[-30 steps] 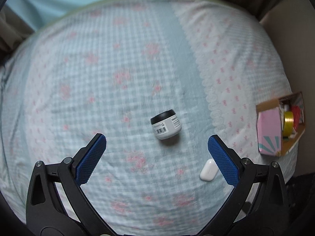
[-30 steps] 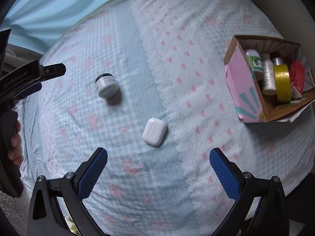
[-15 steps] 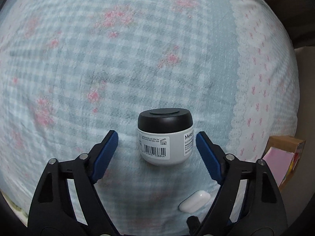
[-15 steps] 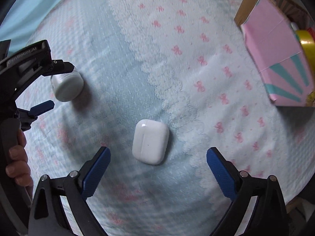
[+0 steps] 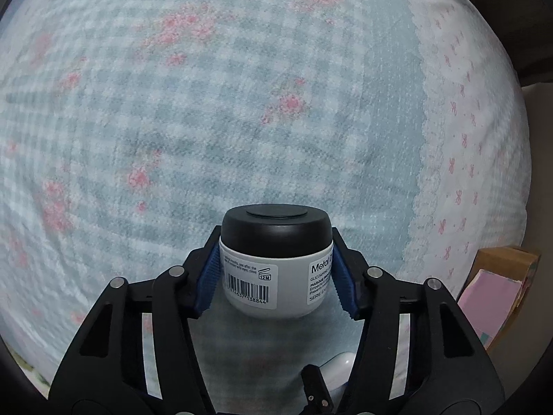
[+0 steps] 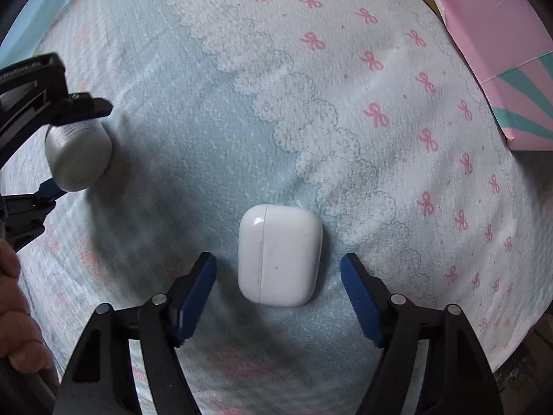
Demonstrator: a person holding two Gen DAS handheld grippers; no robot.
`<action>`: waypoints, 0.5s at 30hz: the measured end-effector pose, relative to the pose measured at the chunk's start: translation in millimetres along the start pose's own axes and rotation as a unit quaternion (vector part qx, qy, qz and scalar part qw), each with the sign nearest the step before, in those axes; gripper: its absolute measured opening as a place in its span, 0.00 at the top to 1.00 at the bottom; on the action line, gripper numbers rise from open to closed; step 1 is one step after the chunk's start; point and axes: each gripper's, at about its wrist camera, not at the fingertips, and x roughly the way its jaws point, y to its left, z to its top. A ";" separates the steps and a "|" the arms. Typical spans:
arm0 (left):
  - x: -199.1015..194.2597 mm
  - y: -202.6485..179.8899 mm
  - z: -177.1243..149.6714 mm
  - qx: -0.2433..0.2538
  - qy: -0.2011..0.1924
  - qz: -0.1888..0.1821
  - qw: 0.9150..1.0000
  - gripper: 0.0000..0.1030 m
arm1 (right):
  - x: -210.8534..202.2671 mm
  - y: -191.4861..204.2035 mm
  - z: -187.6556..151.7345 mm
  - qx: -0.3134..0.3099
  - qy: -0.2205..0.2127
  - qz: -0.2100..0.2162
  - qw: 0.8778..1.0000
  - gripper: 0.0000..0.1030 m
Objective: Organize rigid objects
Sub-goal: 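Grasp black-lidded white jar with left tool while right tool grasps earbud case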
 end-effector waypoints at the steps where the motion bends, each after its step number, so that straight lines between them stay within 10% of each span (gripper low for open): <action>1: 1.2 -2.1 1.2 -0.003 -0.002 -0.004 1.000 0.48 | 1.2 0.3 1.3 0.001 -0.001 -0.003 1.000 0.42; 15: -25.3 16.5 -10.8 0.009 -0.029 -0.015 0.999 0.48 | -11.6 -50.9 13.7 0.017 -0.007 0.040 0.999 0.60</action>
